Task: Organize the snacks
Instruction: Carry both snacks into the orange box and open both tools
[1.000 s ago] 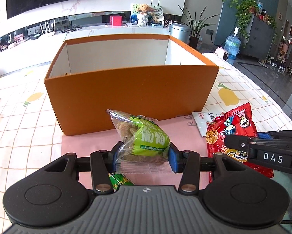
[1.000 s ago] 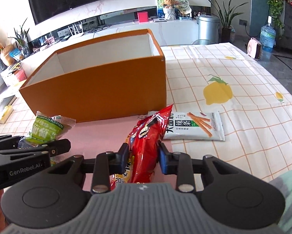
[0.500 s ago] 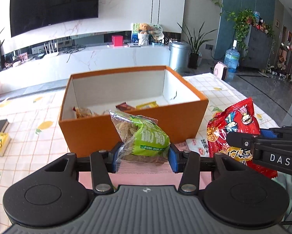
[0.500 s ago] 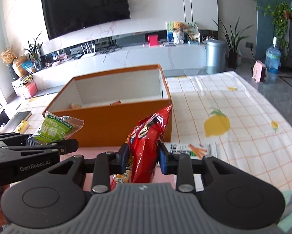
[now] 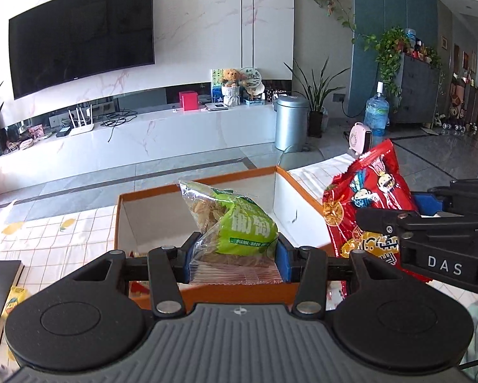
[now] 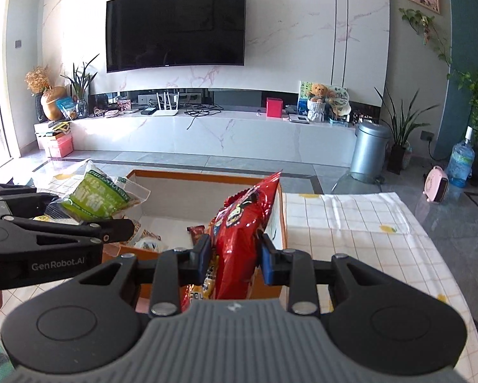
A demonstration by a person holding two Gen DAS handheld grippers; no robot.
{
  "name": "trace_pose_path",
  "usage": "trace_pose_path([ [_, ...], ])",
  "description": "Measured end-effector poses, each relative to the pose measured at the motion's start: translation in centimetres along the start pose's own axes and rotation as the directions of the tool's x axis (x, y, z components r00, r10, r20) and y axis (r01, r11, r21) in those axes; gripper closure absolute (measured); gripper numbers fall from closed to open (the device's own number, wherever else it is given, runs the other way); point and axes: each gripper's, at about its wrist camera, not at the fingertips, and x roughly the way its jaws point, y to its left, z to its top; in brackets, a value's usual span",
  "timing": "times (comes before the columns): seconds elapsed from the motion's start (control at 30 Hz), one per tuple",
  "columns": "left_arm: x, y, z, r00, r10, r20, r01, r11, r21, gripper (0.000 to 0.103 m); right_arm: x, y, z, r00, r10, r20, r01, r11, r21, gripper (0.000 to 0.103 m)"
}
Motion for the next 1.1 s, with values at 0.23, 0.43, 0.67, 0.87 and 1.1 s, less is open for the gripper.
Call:
trace_pose_path([
  [0.23,3.4,2.0,1.4,1.000,0.011,-0.024,-0.012,1.000,-0.020,0.050,4.8,0.6,3.3,1.000,0.002,-0.009,-0.003,0.998,-0.064,0.074],
  [0.43,6.7,3.6,1.6,0.997,0.022,-0.068,-0.024,0.999,-0.030,0.050,10.3,1.0,4.5,0.997,-0.001,-0.078,-0.004,0.998,-0.064,0.074],
  [0.67,10.6,4.9,0.9,0.987,0.025,-0.160,-0.031,0.999,-0.039,0.050,16.5,1.1,4.5,0.978,0.028,-0.207,-0.032,0.999,-0.019,0.074],
  [0.87,13.1,6.1,0.0,0.969,0.034,-0.245,-0.048,0.997,-0.053,0.050,21.0,0.7,4.0,0.953,0.044,-0.300,-0.042,0.999,0.015,0.075],
  [1.1,14.8,6.1,-0.9,0.949,0.053,-0.310,-0.064,0.998,-0.026,0.050,23.7,1.3,2.8,0.934,0.041,-0.354,-0.062,0.997,-0.047,0.075],
])
